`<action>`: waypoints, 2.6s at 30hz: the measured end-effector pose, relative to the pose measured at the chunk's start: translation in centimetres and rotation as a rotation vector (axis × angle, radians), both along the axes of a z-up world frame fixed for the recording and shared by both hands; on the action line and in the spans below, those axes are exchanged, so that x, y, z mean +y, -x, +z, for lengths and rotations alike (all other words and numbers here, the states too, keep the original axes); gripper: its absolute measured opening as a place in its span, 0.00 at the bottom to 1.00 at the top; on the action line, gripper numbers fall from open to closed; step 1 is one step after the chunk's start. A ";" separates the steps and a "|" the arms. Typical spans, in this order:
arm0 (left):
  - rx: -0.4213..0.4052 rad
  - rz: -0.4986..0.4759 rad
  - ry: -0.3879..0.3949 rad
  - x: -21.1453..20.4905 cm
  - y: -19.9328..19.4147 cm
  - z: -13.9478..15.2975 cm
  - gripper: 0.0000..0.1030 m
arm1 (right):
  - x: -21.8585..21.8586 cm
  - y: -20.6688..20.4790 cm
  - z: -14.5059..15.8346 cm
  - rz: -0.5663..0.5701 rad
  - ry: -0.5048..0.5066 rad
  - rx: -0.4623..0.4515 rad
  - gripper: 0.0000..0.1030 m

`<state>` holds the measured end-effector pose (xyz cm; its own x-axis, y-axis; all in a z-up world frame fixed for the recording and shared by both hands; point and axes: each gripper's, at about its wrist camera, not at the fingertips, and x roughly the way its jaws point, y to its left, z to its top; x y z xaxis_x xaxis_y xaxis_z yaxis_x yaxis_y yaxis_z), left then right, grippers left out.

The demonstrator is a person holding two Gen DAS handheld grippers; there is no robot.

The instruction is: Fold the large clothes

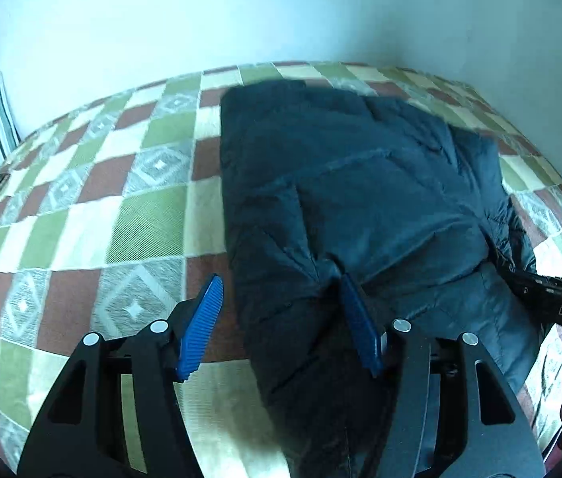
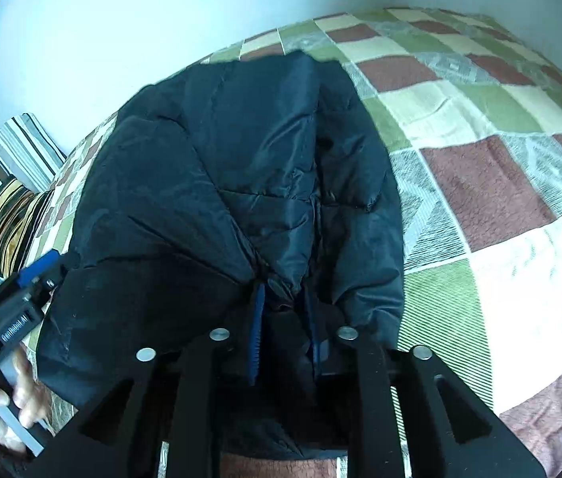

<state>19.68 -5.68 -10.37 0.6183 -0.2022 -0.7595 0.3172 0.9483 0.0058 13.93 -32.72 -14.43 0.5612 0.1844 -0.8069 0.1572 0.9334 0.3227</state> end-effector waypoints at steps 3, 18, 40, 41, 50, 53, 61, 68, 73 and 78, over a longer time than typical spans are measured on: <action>-0.026 -0.014 0.001 -0.1 -0.2 1.4 0.60 | -0.1 0.7 2.1 -0.004 0.000 -0.030 0.21; 0.077 -0.017 -0.076 -4.1 -7.0 -0.2 0.60 | 0.6 -9.1 3.0 0.063 0.067 -0.003 0.21; 0.084 0.024 -0.100 -4.4 -6.0 -0.7 0.59 | 0.8 -6.7 1.5 0.008 0.056 -0.020 0.24; 0.081 0.027 -0.086 -4.2 -5.6 -0.3 0.59 | 0.8 -6.3 2.0 0.010 0.053 -0.032 0.26; 0.052 0.019 -0.022 -3.0 0.1 1.0 0.59 | 1.1 0.0 3.2 0.028 0.075 -0.076 0.29; 0.080 0.018 -0.032 -3.3 0.2 -1.2 0.60 | 1.5 -0.2 1.0 0.043 0.088 -0.030 0.30; 0.074 0.015 -0.043 -3.3 -0.2 -4.3 0.65 | 1.2 -0.7 -1.9 0.030 0.057 -0.018 0.30; 0.031 0.051 0.011 -2.6 0.4 -3.2 0.67 | 2.2 0.0 -0.8 -0.002 0.106 -0.057 0.32; 0.034 0.096 0.053 -1.6 1.1 -1.8 0.76 | 2.5 1.4 1.2 -0.015 0.124 -0.111 0.45; -0.020 0.093 0.034 -1.5 2.7 0.2 0.83 | 3.4 3.0 3.5 -0.021 0.164 -0.170 0.61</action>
